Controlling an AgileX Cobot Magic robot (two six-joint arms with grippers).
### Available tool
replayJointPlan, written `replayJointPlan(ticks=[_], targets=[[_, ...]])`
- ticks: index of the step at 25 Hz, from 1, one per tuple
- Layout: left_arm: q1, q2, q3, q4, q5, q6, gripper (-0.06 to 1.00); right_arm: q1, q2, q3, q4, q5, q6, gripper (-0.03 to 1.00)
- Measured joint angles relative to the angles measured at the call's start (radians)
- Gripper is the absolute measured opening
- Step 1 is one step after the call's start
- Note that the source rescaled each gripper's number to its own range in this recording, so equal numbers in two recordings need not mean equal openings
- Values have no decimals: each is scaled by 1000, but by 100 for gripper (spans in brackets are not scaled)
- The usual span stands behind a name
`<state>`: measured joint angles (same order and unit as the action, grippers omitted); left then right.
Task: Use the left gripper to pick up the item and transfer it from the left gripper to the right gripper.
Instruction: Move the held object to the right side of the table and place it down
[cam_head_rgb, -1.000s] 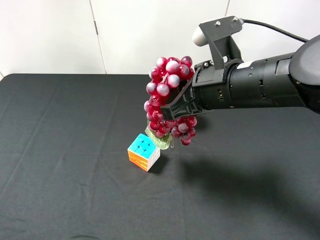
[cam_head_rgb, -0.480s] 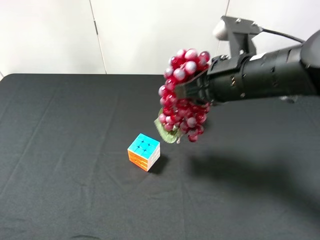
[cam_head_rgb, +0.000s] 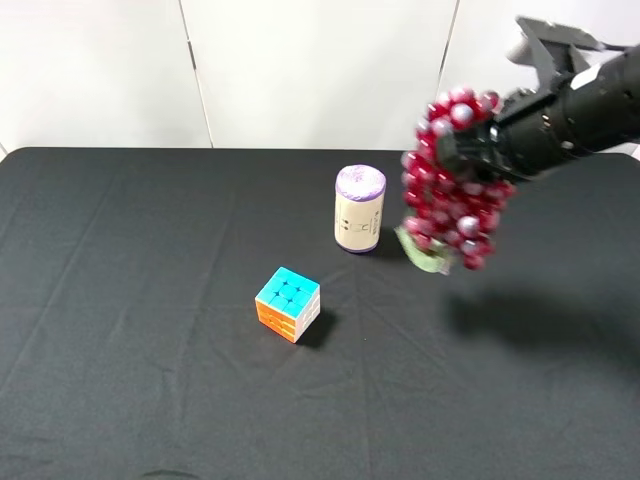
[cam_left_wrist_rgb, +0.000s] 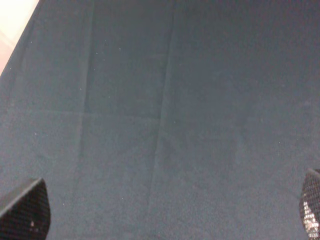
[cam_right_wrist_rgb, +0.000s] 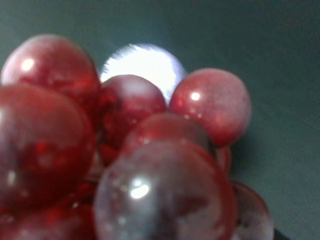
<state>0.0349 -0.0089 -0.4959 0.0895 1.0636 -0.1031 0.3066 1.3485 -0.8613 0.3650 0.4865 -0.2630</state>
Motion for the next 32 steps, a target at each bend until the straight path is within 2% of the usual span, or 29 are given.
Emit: replayJointPlan(ticks=[3, 7, 17, 25, 32], targets=[[0, 0, 0, 0, 0, 0, 100, -43, 0, 0, -151, 57, 120, 0], [1, 0, 0, 0, 0, 0, 100, -103, 9, -1, -240, 77, 182, 0], [1, 0, 0, 0, 0, 0, 100, -229, 232, -4, -259, 82, 189, 0], [1, 0, 0, 0, 0, 0, 100, -229, 376, -10, -260, 73, 182, 0], [1, 0, 0, 0, 0, 0, 100, -229, 405, -10, -256, 49, 182, 0]])
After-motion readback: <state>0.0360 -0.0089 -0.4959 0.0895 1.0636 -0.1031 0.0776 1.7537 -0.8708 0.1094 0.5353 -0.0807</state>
